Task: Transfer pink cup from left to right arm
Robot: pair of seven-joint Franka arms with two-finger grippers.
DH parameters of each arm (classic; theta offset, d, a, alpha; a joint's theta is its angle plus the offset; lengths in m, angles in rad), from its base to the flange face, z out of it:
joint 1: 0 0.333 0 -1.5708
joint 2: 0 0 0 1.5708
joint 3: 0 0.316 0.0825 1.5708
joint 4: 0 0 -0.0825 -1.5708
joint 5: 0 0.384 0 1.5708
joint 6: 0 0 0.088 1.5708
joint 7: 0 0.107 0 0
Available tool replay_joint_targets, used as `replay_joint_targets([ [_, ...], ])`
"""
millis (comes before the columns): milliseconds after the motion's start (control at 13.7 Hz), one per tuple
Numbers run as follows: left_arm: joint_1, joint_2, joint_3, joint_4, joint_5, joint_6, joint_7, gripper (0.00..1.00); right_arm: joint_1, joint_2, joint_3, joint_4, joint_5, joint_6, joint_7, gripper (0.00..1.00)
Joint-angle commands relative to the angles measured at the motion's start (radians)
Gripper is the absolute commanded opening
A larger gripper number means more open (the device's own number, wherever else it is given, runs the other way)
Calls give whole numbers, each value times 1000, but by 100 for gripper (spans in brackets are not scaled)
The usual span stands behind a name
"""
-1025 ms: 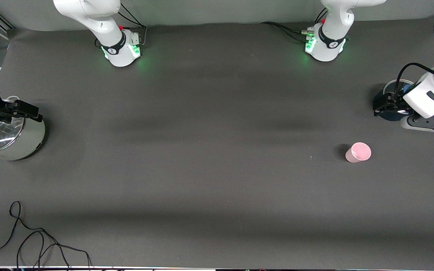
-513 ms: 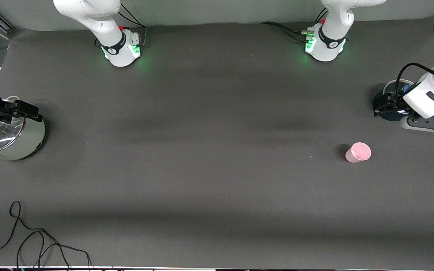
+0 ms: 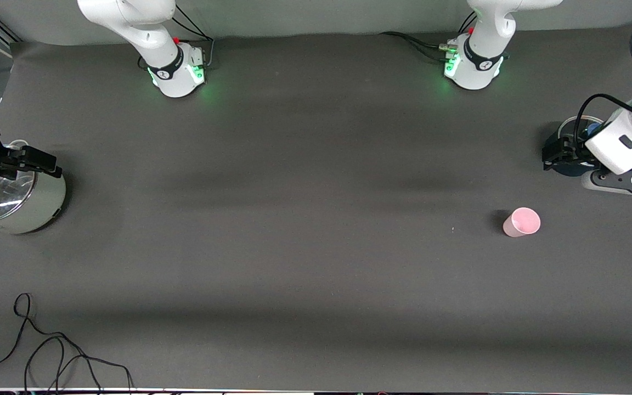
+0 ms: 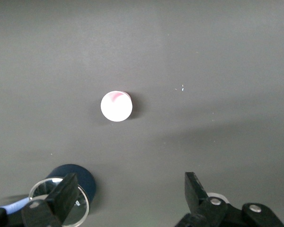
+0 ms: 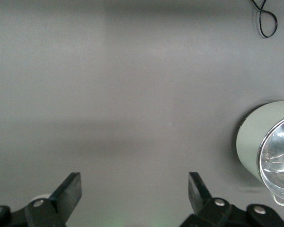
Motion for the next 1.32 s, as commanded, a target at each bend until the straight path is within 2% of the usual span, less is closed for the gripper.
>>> replay_joint_targets([
  [0, 20, 10, 11, 13, -1, 5, 114, 100, 7, 5, -5, 11, 11, 0, -1, 100],
  [293, 83, 27, 11, 15, -30, 43, 333, 100, 7, 5, -5, 11, 11, 0, -1, 100],
  [586, 178, 75, 11, 12, -110, 114, 686, 100, 7, 5, -5, 11, 11, 0, -1, 100],
  [952, 348, 197, 11, 12, -359, 134, 1117, 98, 7, 6, -5, 11, 11, 0, -1, 100],
  [1245, 412, 302, 11, 12, -475, 135, 1347, 99, 7, 11, -5, 11, 11, 0, -1, 100],
])
